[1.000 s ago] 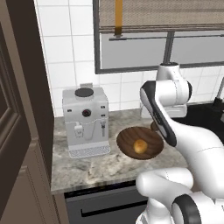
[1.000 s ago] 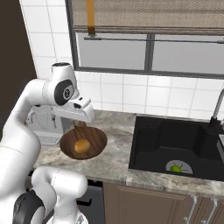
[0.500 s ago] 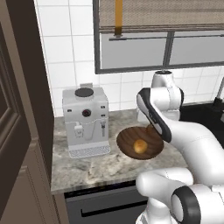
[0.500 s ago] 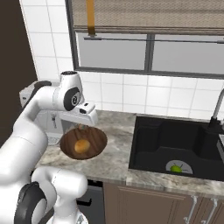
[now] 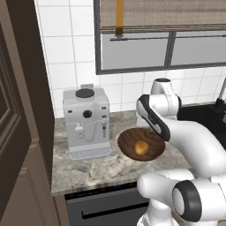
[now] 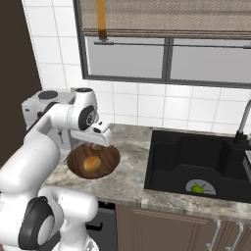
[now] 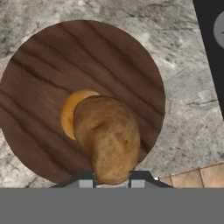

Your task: Pick the potatos from the cabinet and place them in one bowl. Pick the lime from the sink and place it in the other bowl.

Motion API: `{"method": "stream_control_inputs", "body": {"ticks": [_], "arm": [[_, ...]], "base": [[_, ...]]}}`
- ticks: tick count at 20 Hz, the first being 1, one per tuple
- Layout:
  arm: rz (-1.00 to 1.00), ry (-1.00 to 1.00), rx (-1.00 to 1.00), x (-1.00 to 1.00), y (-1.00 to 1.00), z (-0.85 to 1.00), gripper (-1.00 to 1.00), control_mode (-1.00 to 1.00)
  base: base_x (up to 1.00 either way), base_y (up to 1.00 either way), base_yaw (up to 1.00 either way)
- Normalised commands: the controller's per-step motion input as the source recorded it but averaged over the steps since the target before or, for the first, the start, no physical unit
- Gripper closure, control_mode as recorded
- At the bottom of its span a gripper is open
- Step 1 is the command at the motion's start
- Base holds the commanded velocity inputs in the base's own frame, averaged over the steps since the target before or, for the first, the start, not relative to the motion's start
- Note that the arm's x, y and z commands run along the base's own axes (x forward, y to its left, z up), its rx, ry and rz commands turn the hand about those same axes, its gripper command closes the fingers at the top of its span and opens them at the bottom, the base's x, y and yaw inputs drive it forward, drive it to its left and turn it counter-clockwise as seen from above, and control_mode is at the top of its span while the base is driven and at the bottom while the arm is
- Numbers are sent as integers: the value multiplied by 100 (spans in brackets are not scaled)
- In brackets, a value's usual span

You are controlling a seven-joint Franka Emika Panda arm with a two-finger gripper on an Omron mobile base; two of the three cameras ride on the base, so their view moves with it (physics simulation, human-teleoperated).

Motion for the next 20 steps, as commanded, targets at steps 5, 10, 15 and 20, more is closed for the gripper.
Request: {"method": "stream_control_inputs", "body": {"ticks": [5,10,15,20], "arm": [[0,0,1,19,0,-39,100,-100],[0,0,0,22,0,-38,100,-100],[0,0,0,23,0,-36,100,-100],[0,0,0,19,0,-28,-100,-100]], "base": [[0,0,0],[0,0,0],[0,0,0],[0,0,0]]}}
